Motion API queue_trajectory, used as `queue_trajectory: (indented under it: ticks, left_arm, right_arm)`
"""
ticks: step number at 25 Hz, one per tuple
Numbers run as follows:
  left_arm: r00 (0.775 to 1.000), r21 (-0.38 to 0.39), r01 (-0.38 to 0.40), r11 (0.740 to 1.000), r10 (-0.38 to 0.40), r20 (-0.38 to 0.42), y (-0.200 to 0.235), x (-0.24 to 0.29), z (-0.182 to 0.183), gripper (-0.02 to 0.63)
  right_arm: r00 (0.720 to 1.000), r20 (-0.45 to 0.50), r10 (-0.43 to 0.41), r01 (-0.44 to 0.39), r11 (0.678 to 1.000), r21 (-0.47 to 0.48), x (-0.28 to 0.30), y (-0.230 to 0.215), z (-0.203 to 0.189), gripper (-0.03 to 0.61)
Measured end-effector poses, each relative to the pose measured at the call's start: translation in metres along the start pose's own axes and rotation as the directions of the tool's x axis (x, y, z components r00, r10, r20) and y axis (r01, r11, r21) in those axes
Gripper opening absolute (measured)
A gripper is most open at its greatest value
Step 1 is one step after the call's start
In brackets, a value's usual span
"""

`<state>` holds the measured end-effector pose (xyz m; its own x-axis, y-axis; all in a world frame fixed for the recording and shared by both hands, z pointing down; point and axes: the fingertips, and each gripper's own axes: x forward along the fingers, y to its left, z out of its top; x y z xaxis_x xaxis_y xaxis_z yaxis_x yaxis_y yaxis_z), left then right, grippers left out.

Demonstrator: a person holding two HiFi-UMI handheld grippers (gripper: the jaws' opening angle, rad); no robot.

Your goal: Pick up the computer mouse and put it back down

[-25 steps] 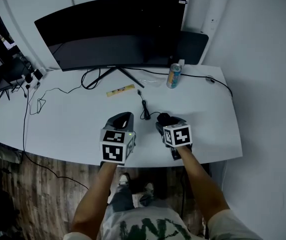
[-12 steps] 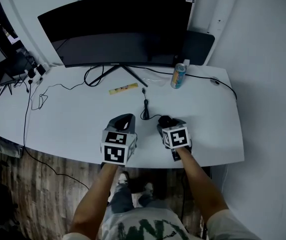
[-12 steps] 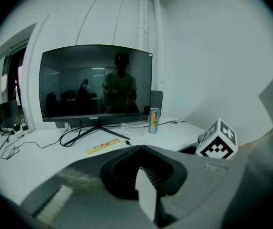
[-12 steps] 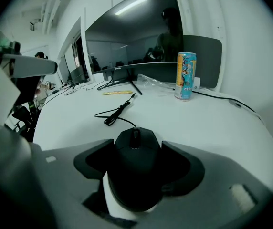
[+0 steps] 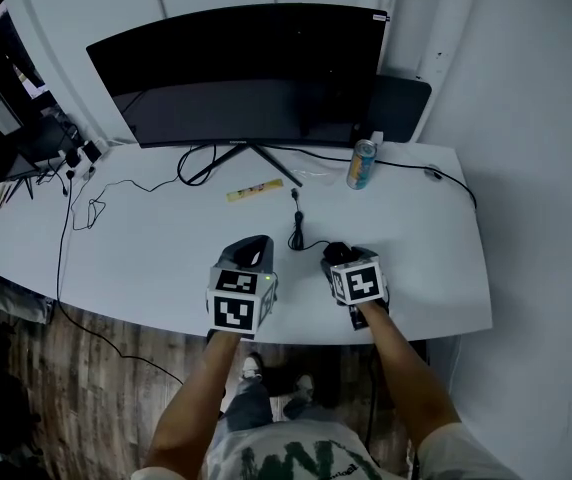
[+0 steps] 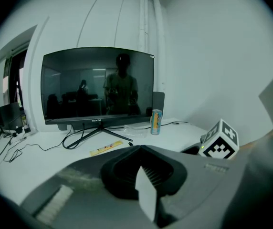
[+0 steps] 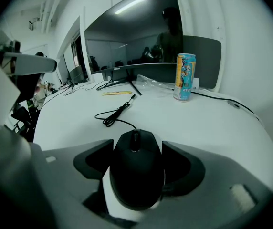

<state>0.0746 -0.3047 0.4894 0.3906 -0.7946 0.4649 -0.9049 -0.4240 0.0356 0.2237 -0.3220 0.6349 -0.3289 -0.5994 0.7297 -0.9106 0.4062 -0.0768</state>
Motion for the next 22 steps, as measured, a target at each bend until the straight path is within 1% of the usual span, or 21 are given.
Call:
queue_trajectory:
  ticks: [6, 13, 18, 22]
  left_arm:
    - [1.0, 0.002, 0.022, 1.0, -0.022, 0.015, 0.003, -0.002, 0.01, 0.003]
    - [0.997, 0.01, 0.056, 0.998, -0.057, 0.055, 0.012, -0.003, 0.036, 0.003]
    - [0.993, 0.017, 0.076, 0.997, -0.077, 0.091, 0.026, -0.009, 0.056, 0.003]
    - [0.988, 0.016, 0.093, 0.996, -0.094, 0.123, 0.037, -0.017, 0.075, 0.003]
  right_arm:
    - [0.999, 0.055, -0.001, -0.002, 0.999, 0.04, -0.018, 0.003, 0.023, 0.321]
    - [0.988, 0.153, 0.003, -0.015, 0.997, 0.081, -0.05, 0.01, 0.07, 0.316]
    - [0.971, 0.239, 0.021, -0.039, 0.997, 0.069, -0.077, 0.029, 0.11, 0.249]
    - [0.952, 0.305, 0.02, -0.034, 0.999, 0.041, -0.1, 0.046, 0.141, 0.215]
